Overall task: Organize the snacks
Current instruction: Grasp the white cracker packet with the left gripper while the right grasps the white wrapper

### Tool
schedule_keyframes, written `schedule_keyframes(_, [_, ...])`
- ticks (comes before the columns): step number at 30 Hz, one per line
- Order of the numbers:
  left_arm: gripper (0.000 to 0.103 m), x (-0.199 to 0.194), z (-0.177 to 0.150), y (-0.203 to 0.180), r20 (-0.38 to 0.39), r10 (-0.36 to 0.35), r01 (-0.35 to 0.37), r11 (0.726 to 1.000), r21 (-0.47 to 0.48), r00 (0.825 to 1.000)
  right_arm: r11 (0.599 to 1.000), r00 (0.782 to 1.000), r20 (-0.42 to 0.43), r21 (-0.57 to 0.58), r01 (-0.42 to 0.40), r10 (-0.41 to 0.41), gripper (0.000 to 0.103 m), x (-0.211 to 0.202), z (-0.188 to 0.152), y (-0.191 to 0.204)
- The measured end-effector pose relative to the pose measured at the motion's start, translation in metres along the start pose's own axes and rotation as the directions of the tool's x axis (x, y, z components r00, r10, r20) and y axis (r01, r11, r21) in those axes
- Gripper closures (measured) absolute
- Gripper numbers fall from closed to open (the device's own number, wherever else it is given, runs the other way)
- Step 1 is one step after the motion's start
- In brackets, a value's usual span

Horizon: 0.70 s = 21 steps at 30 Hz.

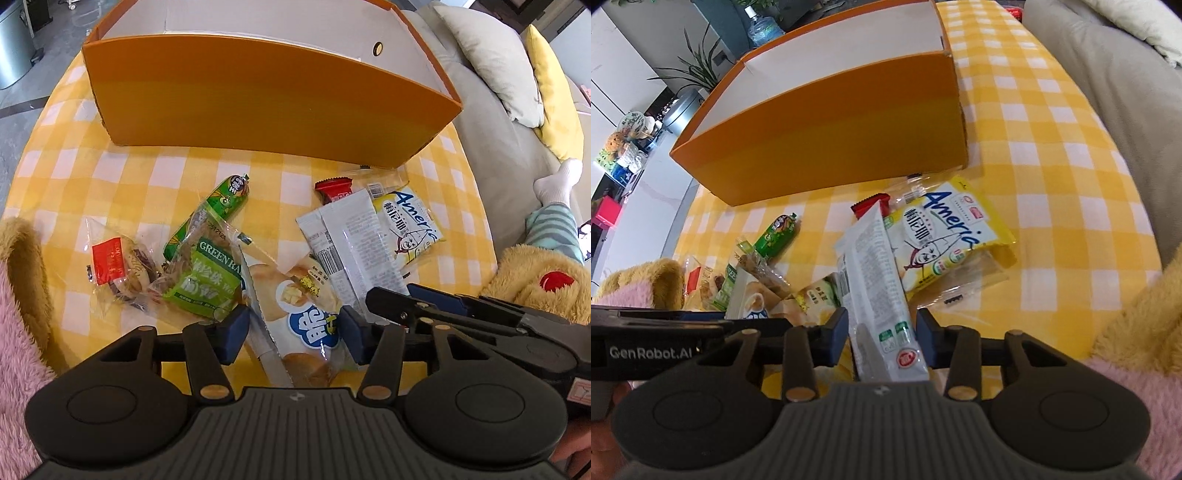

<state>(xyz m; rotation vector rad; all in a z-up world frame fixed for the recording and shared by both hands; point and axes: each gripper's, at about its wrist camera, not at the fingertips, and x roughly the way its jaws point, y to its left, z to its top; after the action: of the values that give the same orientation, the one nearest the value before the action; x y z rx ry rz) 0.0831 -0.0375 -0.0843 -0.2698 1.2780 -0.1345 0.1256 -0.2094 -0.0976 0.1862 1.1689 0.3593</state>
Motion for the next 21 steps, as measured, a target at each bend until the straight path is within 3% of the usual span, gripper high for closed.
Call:
schedule_keyframes(13, [0.050,0.007,-0.001,-0.001,-0.004,0.014,-0.014,0.999,0.041,1.000,0.999,0.999,-0.042,0.044,-0.016,0.017,0.077,0.019,0.004,-0.008])
schedule_keyframes(21, [0.058,-0.005,-0.007,-0.004,0.025,0.020,-0.021,0.998,0.060,0.999,0.999,0.999,-0.008,-0.008,-0.034,0.034,0.098,0.007,0.000,0.000])
